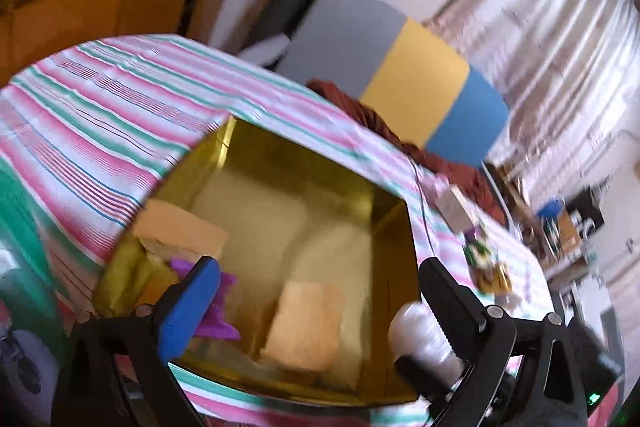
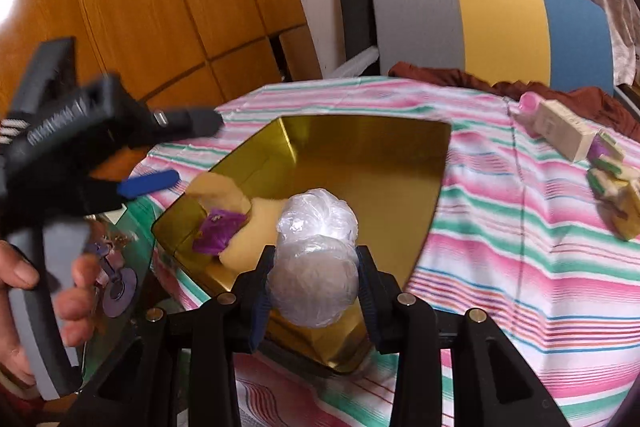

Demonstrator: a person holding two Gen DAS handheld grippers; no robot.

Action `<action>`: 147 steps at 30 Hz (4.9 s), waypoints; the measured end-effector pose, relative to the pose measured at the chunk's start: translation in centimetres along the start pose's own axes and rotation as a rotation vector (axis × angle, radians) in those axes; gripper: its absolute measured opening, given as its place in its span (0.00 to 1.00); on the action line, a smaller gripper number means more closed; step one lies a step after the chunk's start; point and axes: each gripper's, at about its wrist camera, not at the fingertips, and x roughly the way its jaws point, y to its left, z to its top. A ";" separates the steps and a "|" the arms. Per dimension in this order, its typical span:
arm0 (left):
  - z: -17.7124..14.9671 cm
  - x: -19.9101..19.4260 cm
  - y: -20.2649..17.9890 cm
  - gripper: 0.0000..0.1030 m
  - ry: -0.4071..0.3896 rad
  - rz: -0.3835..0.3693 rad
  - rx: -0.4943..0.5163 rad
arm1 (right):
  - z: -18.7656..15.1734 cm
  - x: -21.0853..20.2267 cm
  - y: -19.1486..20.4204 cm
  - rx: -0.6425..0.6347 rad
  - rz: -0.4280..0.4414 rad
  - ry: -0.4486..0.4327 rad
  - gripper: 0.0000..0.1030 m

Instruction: Organize objects

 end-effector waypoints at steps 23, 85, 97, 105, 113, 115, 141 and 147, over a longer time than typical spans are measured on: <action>-3.1 1.6 -4.0 1.00 0.003 0.001 0.101 | -0.4 -3.4 -5.1 0.143 -0.109 -0.065 0.48; -11.2 17.4 -29.7 1.00 0.270 -0.191 0.388 | -6.0 -10.3 -33.3 0.431 -0.440 -0.203 0.44; -11.5 25.5 -36.9 1.00 0.291 -0.126 0.538 | -6.5 -10.4 -34.3 0.475 -0.409 -0.218 0.44; -11.8 27.0 -34.2 0.59 0.319 -0.181 0.506 | -6.5 -10.4 -34.2 0.477 -0.407 -0.221 0.44; -13.0 23.8 -30.1 0.87 0.246 -0.156 0.534 | -6.4 -10.4 -34.3 0.478 -0.407 -0.220 0.44; -12.8 23.5 -29.9 0.97 0.213 -0.143 0.515 | -6.5 -10.4 -34.3 0.478 -0.408 -0.220 0.44; -14.7 22.1 -28.8 0.48 0.161 -0.162 0.578 | -5.8 -10.3 -31.7 0.360 -0.536 -0.221 0.44; -15.7 20.2 -27.0 0.48 0.151 -0.165 0.563 | -4.8 -8.9 -29.0 0.190 -0.534 -0.186 0.44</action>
